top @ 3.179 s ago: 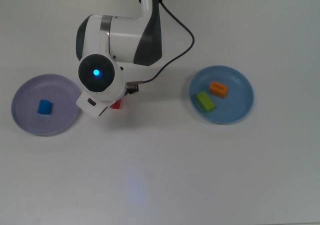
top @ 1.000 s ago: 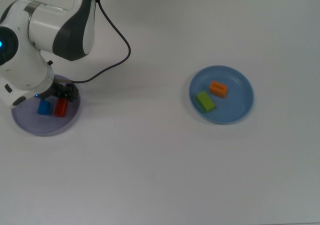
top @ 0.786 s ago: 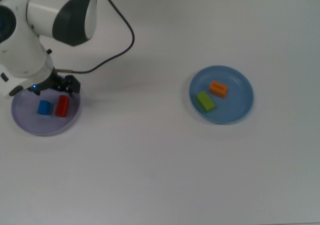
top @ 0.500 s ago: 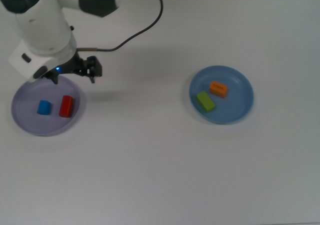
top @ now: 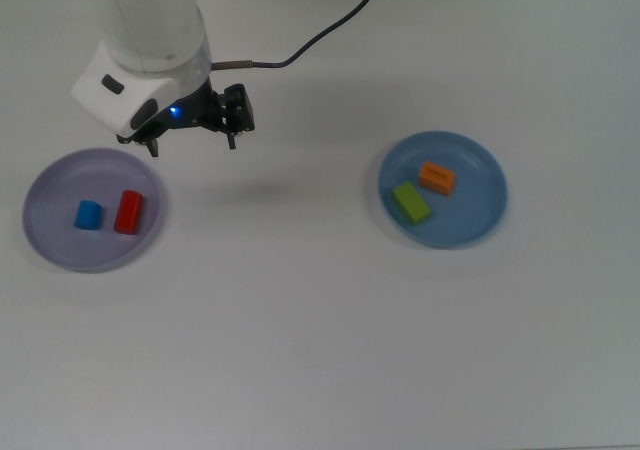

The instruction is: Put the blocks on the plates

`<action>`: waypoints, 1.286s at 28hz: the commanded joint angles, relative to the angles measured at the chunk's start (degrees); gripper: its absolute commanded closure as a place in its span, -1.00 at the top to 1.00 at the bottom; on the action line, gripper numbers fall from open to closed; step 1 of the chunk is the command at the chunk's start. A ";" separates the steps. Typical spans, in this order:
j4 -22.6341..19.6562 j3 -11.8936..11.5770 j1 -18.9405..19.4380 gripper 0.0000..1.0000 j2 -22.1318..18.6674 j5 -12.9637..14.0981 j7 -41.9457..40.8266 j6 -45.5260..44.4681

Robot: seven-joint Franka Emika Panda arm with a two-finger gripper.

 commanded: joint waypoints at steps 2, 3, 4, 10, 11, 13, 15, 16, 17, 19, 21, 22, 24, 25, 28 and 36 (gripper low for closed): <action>-1.44 -0.60 0.65 1.00 -1.16 0.22 -0.73 -0.75; -1.44 -0.60 0.65 1.00 -1.07 0.31 -0.73 -0.75; -1.44 -0.60 0.74 1.00 -1.07 0.22 -0.73 -0.66; -1.44 -0.60 0.74 1.00 -1.15 0.22 -0.64 -0.75; -1.44 -0.60 0.74 1.00 -1.15 0.22 -0.64 -0.75; -1.44 -0.86 0.74 1.00 -1.42 0.31 0.67 -0.93; -1.44 -1.04 0.65 1.00 -1.77 0.31 2.51 -0.93; -1.44 -1.21 0.65 1.00 -2.12 0.22 3.39 -1.01; -1.44 -1.30 0.56 1.00 -2.56 0.22 3.92 -0.93; -1.44 -1.21 0.21 1.00 -3.00 0.22 4.19 -0.93; -1.53 -1.21 0.21 1.00 -3.00 0.22 4.28 -0.93; -1.53 -1.21 0.21 1.00 -2.91 0.22 4.28 -1.01; -1.79 -1.21 0.30 1.00 -3.00 0.22 4.28 -1.01; -1.97 -1.21 0.30 1.00 -2.83 0.05 4.28 -1.36; -1.88 -1.21 0.03 1.00 -2.56 -0.83 4.02 -1.63; -1.79 -1.30 -1.37 1.00 -2.39 -1.27 3.58 -1.45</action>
